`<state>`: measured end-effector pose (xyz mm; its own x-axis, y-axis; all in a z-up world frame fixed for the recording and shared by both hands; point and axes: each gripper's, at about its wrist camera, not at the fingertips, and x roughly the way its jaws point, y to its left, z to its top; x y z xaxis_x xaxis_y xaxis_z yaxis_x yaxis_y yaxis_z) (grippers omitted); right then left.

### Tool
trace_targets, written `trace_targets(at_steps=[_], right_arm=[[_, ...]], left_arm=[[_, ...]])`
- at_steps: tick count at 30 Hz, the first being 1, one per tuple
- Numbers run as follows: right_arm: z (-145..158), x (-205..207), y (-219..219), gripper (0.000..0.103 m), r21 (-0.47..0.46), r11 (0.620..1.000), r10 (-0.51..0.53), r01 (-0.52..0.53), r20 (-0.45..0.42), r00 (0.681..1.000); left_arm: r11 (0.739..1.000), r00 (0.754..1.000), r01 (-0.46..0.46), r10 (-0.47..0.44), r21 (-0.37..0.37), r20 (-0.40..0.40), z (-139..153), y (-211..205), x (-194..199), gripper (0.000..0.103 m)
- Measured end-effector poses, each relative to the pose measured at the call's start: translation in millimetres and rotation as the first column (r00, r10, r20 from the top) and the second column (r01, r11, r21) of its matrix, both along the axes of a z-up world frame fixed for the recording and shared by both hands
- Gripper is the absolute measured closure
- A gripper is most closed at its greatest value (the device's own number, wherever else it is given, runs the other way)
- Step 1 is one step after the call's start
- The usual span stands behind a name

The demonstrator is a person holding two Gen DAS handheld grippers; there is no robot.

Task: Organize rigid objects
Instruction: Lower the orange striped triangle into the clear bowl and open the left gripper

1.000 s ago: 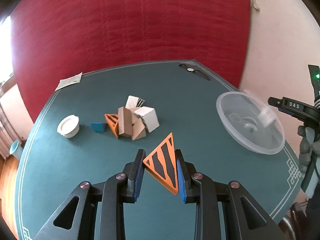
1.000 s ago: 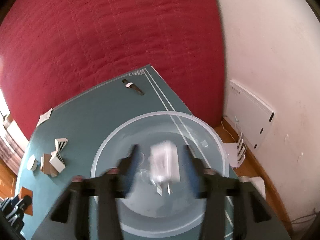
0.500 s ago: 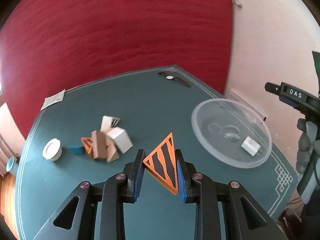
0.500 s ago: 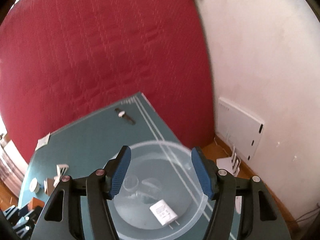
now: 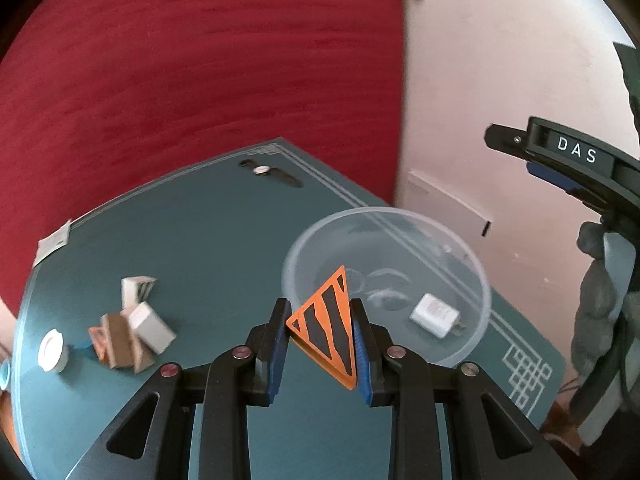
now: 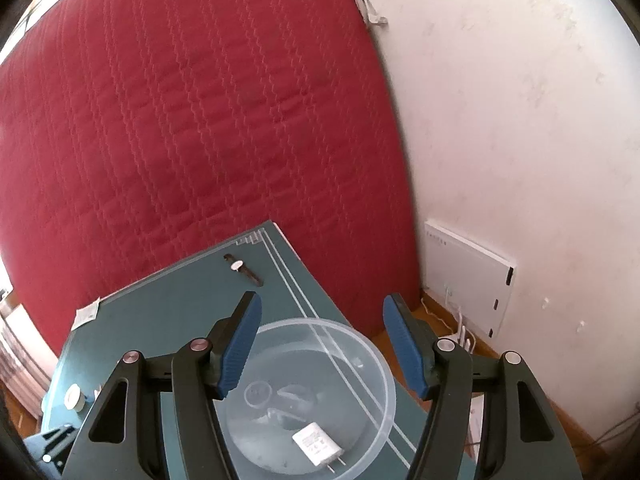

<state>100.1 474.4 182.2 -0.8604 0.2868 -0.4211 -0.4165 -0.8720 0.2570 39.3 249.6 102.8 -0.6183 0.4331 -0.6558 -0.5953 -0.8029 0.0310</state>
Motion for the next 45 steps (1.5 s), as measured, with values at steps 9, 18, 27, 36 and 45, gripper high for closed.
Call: trace_targets(at_steps=[9, 18, 27, 36, 45], right_arm=[[5.1, 2.3, 2.7, 0.038, -0.009, 1.0, -0.019, 0.019, -0.021, 1.0], [5.8, 2.5, 3.7, 0.038, -0.004, 1.0, -0.015, 0.015, -0.03, 0.999], [6.9, 6.0, -2.8, 0.034, 0.008, 1.0, -0.01, 0.01, -0.043, 0.999], [7.1, 8.0, -10.9, 0.031, 0.019, 1.0, 0.01, -0.009, -0.051, 0.999], [5.1, 4.9, -17.2, 0.03, 0.026, 0.999, 0.031, -0.03, -0.047, 0.998]], left_arm=[[0.999, 0.999, 0.045, -0.045, -0.003, -0.002, -1.1, 26.4, -1.7, 0.073], [1.0, 1.0, 0.009, -0.009, 0.013, -0.022, -3.0, 25.4, -7.3, 0.024], [0.998, 0.997, -0.056, 0.057, 0.014, -0.059, 6.9, 1.9, -6.2, 0.013], [0.995, 0.99, -0.1, 0.101, 0.015, -0.104, 11.5, -12.0, -3.4, 0.007], [0.985, 0.979, -0.167, 0.171, 0.042, -0.112, 14.1, -39.5, -10.5, 0.006]])
